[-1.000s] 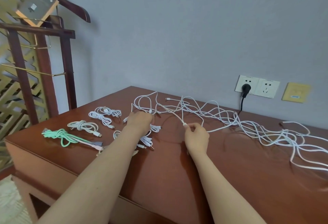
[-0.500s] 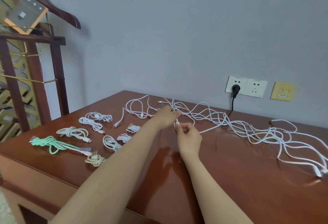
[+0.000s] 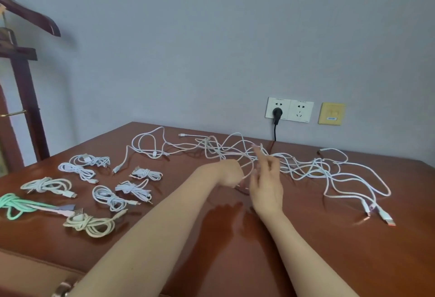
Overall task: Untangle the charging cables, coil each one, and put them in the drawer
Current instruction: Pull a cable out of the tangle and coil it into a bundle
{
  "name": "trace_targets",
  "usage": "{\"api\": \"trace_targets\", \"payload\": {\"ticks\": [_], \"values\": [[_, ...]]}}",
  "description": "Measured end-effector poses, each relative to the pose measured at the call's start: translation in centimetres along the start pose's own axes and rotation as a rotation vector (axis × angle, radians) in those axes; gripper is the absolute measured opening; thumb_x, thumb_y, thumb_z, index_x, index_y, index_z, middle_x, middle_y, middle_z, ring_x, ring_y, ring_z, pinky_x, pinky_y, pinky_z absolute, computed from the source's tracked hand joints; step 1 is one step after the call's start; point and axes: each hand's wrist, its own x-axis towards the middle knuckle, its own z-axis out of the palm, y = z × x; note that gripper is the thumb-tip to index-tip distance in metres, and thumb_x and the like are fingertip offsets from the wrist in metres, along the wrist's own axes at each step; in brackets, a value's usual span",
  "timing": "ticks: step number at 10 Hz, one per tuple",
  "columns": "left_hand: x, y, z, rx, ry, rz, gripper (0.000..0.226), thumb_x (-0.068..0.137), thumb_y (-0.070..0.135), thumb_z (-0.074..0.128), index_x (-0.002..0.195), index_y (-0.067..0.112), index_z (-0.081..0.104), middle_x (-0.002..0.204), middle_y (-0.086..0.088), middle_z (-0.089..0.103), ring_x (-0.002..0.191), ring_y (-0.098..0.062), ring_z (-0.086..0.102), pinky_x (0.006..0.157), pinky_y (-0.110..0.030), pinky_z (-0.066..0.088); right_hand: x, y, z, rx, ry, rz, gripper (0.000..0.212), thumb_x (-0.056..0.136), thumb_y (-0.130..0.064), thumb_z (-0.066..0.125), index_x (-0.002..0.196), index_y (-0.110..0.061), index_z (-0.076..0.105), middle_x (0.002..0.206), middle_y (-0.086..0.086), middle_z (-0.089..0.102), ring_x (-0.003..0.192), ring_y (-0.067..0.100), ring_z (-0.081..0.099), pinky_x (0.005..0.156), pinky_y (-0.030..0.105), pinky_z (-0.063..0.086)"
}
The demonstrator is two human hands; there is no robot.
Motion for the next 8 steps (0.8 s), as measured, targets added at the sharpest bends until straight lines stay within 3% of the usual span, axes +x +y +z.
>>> {"api": "trace_targets", "payload": {"ticks": [1,2,3,4,5,6,7,8], "values": [[0.2,0.3,0.6,-0.017,-0.045,0.160,0.027,0.091,0.004,0.047,0.112,0.003,0.064,0.110,-0.014,0.065,0.091,-0.020,0.058,0.065,-0.017,0.042,0.0,2.5,-1.6,-0.247,-0.140,-0.203,0.022,0.082,-0.006,0.056,0.098,-0.018,0.066,0.114,0.009,0.047,0.095,0.030,0.053,0.066,0.030,0.038],[0.0,0.7,1.4,-0.152,-0.061,0.343,0.028,0.077,-0.006,0.042,0.077,0.013,0.062,0.065,-0.001,0.054,0.061,-0.007,0.044,0.055,-0.015,0.034,0.3,4.8,-2.9,-0.319,-0.112,-0.181,0.012,0.075,-0.012,0.069,0.085,-0.010,0.063,0.101,0.012,0.052,0.085,0.034,0.057,0.065,0.028,0.038],[0.3,1.0,3.3,-0.319,-0.019,0.374,0.029,0.083,0.000,0.034,0.067,0.020,0.048,0.056,0.006,0.045,0.039,0.001,0.036,0.044,-0.012,0.028,0.7,6.6,-4.1,-0.311,-0.022,-0.137,0.016,0.075,-0.014,0.073,0.085,-0.007,0.063,0.102,0.012,0.054,0.086,0.032,0.058,0.069,0.028,0.037],[1.2,1.3,5.3,-0.706,-0.070,0.265,0.038,0.085,-0.010,0.018,0.068,0.016,0.040,0.043,0.012,0.040,0.031,0.000,0.017,0.035,-0.014,0.014,1.0,7.8,-5.2,-0.276,0.044,-0.093,0.012,0.080,-0.017,0.069,0.086,-0.008,0.063,0.101,0.008,0.050,0.092,0.028,0.052,0.073,0.030,0.041],[2.4,1.3,6.3,-1.232,-0.056,0.214,0.039,0.082,-0.013,0.013,0.068,0.015,0.035,0.044,0.011,0.037,0.032,0.000,0.016,0.035,-0.013,0.013,1.5,8.7,-6.4,-0.239,0.132,0.043,0.010,0.083,-0.017,0.063,0.084,-0.007,0.061,0.090,0.003,0.039,0.086,0.026,0.044,0.070,0.033,0.039],[3.0,1.0,6.3,-1.454,-0.097,0.222,0.042,0.081,-0.016,0.011,0.070,0.014,0.036,0.048,0.009,0.039,0.033,-0.002,0.023,0.035,-0.013,0.019,1.8,9.0,-6.9,-0.254,0.299,0.080,0.015,0.082,-0.018,0.055,0.079,-0.005,0.061,0.085,0.004,0.035,0.081,0.030,0.044,0.067,0.032,0.038],[3.7,1.1,6.5,-1.605,-0.084,0.191,0.039,0.094,-0.009,0.017,0.072,0.012,0.041,0.061,0.002,0.048,0.049,-0.008,0.043,0.045,-0.015,0.041,1.9,8.8,-6.1,-0.453,0.339,-0.093,0.030,0.078,-0.029,0.044,0.071,-0.007,0.062,0.073,0.008,0.039,0.067,0.030,0.047,0.061,0.030,0.036],[4.2,1.3,6.6,-1.714,-0.032,0.167,0.033,0.099,-0.003,0.027,0.074,0.008,0.046,0.083,-0.010,0.061,0.082,-0.021,0.060,0.076,-0.031,0.051,2.0,8.5,-5.5,-0.687,0.282,-0.166,0.019,0.078,-0.024,0.054,0.071,-0.009,0.064,0.071,0.012,0.046,0.063,0.029,0.047,0.059,0.033,0.037]]}}
